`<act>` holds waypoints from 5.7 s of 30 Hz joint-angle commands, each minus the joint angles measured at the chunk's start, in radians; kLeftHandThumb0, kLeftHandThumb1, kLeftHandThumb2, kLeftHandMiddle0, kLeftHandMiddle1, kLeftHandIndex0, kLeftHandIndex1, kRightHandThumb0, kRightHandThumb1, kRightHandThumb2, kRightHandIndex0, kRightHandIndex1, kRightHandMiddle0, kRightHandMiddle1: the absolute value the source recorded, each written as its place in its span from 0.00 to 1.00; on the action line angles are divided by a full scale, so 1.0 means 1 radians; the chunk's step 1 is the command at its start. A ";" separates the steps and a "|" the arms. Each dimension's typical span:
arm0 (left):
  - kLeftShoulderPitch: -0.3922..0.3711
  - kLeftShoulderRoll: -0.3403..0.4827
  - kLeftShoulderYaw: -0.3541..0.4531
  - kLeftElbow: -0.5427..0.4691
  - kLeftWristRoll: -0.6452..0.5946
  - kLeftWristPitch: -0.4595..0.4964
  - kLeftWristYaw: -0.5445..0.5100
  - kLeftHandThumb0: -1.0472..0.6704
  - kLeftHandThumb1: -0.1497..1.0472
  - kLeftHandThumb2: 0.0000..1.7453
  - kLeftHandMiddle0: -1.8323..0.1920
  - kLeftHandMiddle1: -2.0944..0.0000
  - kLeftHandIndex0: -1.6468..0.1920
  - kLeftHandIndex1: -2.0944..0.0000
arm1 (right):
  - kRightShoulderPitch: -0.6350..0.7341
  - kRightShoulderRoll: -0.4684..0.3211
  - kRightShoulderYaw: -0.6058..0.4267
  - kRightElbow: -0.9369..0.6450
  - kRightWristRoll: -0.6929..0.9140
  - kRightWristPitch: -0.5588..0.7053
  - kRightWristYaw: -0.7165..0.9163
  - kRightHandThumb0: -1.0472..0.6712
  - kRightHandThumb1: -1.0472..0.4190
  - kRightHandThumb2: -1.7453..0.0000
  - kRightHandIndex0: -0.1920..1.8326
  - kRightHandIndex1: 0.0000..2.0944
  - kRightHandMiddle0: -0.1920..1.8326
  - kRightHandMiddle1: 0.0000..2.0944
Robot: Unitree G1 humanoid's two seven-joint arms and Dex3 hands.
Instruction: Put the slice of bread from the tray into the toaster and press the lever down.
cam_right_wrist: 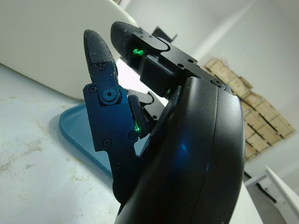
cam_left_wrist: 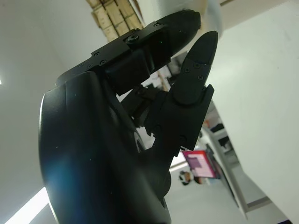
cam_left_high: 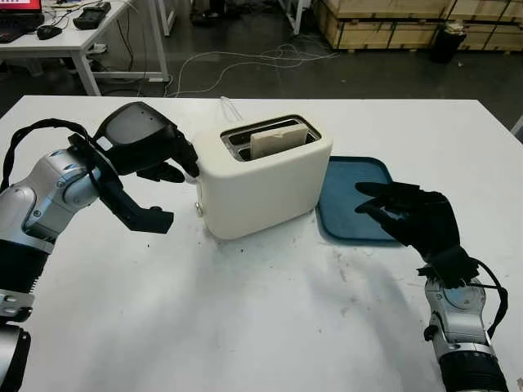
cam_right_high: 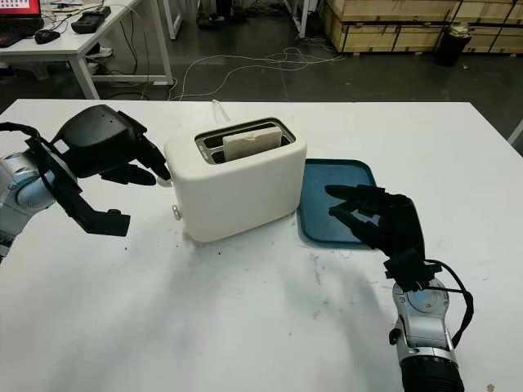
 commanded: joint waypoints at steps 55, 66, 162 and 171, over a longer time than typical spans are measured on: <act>0.036 -0.026 -0.072 0.113 0.029 -0.038 0.155 0.43 0.69 0.01 0.46 0.19 0.15 1.00 | 0.003 0.004 0.000 0.005 0.018 -0.009 0.025 0.33 0.09 1.00 0.52 0.42 0.63 0.00; 0.019 -0.018 -0.073 0.134 0.038 -0.044 0.170 0.40 0.72 0.00 0.47 0.21 0.15 1.00 | 0.008 0.002 0.000 -0.004 0.010 -0.010 0.027 0.33 0.09 1.00 0.52 0.42 0.63 0.00; 0.268 -0.346 -0.339 0.126 -0.059 0.556 0.073 0.47 0.80 0.00 0.55 0.35 0.24 1.00 | 0.006 -0.016 -0.020 0.014 0.034 0.004 0.073 0.33 0.09 1.00 0.52 0.42 0.62 0.00; 0.286 -0.316 -0.327 0.060 -0.064 0.537 0.087 0.48 0.79 0.00 0.57 0.23 0.23 0.99 | 0.007 -0.008 -0.017 0.012 0.045 0.010 0.079 0.34 0.09 1.00 0.52 0.42 0.62 0.00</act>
